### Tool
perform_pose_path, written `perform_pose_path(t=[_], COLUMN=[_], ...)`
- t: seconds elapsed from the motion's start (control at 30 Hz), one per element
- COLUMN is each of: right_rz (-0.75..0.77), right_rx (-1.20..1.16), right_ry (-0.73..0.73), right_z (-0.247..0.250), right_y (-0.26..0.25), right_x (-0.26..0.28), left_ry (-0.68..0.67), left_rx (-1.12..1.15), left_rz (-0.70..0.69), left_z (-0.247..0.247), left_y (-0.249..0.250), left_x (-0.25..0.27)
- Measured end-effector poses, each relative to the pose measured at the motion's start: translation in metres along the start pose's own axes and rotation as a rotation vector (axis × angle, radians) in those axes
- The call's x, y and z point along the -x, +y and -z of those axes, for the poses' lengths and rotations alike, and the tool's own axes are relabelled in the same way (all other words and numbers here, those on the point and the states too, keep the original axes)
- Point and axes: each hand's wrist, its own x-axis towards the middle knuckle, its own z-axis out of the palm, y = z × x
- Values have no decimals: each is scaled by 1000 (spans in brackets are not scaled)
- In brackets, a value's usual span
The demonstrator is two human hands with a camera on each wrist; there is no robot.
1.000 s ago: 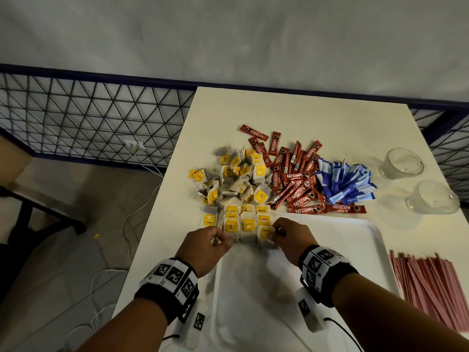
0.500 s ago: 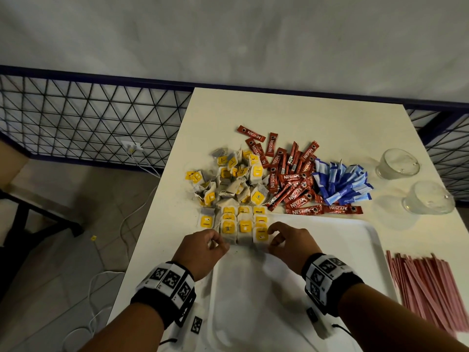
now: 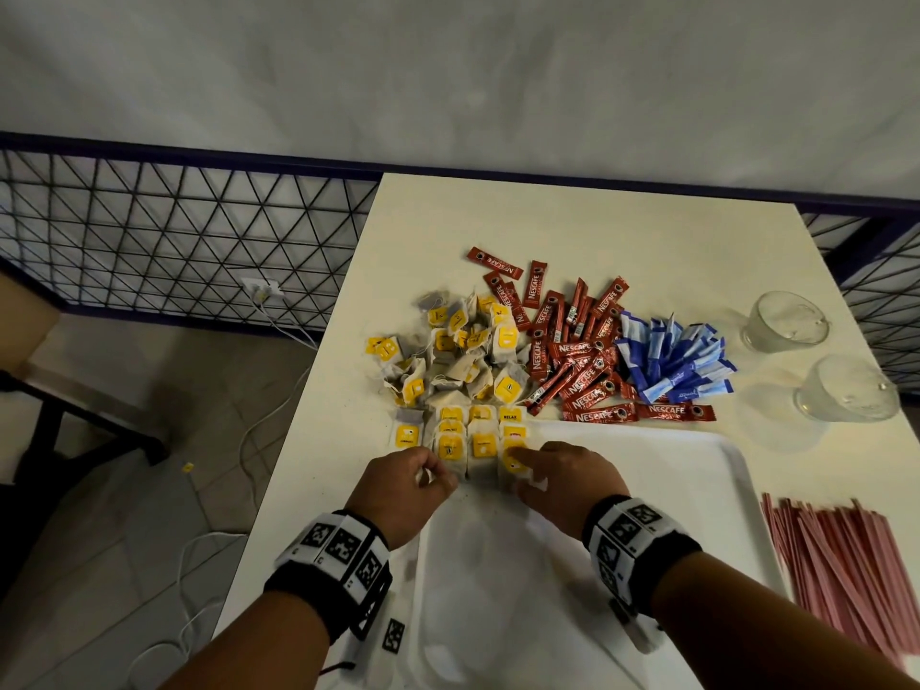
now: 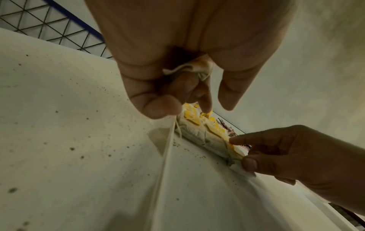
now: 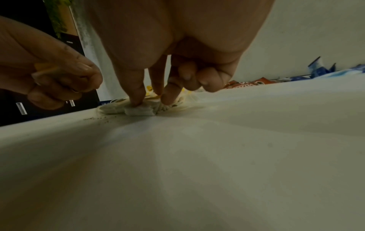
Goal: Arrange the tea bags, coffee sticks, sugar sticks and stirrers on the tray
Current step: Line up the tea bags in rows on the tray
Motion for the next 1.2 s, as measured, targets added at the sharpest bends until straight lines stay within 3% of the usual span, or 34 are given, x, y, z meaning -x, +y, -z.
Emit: perform_pose_path(t=[0.2, 0.23, 0.37, 0.47, 0.63, 0.8, 0.93, 1.2], right_rz=[56, 65, 237, 447, 547, 398, 483, 357], right_rx=[26, 0, -237, -282, -239, -203, -105, -92], right_ry=[6, 37, 214, 286, 254, 286, 352, 370], right_z=[-2, 0, 18, 35, 49, 56, 51, 47], right_y=[-1, -2, -18, -38, -58, -63, -57, -46], right_x=[-1, 0, 1, 4, 5, 11, 15, 11], left_ry=[-41, -66, -290, -403, -456, -394, -368, -326], left_rx=[31, 163, 1225, 1504, 1508, 1431, 1387, 1461], left_rz=[3, 52, 433, 399, 361, 361, 327, 339], left_z=[-1, -1, 9, 14, 13, 17, 15, 12], left_y=[3, 5, 24, 29, 44, 62, 62, 57], left_x=[-3, -4, -1, -1, 0, 5, 2, -3])
